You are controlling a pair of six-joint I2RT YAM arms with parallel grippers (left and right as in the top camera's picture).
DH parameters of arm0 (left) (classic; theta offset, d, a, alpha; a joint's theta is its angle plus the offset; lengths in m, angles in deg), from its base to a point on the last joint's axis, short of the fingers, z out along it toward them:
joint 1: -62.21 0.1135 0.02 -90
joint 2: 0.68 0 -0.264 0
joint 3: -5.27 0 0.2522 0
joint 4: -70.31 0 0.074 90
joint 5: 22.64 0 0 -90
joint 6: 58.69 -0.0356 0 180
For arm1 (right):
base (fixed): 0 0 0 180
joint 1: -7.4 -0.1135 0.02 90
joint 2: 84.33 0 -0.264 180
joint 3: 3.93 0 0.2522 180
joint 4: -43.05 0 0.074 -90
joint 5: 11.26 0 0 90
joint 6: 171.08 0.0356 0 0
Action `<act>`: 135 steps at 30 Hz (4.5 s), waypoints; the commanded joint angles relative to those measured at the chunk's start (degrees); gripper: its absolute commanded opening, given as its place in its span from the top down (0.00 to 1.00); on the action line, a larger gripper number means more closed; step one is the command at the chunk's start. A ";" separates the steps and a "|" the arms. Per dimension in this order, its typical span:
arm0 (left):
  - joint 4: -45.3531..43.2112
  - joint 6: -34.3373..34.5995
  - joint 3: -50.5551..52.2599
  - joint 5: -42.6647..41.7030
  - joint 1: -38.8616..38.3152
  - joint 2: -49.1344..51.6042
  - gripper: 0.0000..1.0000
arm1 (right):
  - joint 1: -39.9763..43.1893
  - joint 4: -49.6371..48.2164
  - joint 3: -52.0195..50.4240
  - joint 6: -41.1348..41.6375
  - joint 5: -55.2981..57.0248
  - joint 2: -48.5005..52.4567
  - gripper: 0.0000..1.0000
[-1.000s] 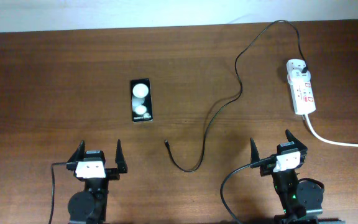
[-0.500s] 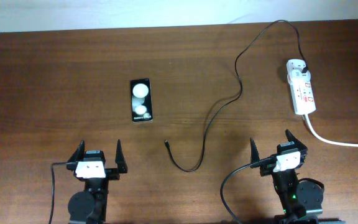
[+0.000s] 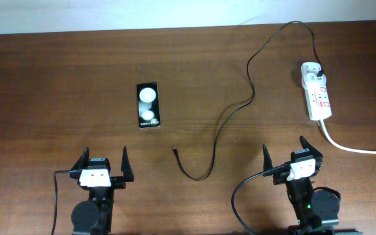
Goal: Plug charger to phone and switch on socket
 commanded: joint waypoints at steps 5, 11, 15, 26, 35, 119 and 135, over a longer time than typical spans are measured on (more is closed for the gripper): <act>-0.04 -0.92 0.22 1.25 -0.24 -0.37 0.01 | -0.42 0.42 -0.28 0.28 0.50 -0.59 0.01; -0.24 -0.90 0.22 -0.87 -0.24 -0.37 0.01 | -0.42 0.42 -0.28 0.28 0.50 -0.59 0.01; -2.08 -0.90 0.15 -1.33 -0.24 -0.37 0.01 | -0.42 0.42 -0.28 0.28 0.50 -0.59 0.01; 20.17 4.57 -21.84 -8.81 -0.24 3.93 0.01 | -0.42 0.42 -0.28 0.28 0.50 -0.59 0.01; 43.15 6.01 -51.23 -14.97 -0.24 21.90 0.01 | -0.42 0.42 -0.28 0.28 0.50 -0.59 0.01; 18.69 12.55 -75.30 0.02 -7.52 116.58 0.01 | -0.42 0.42 -0.28 0.28 0.50 -0.59 0.01; 20.98 11.28 -74.31 0.00 -7.52 116.58 0.04 | -0.42 0.42 -0.28 0.28 0.50 -0.59 0.01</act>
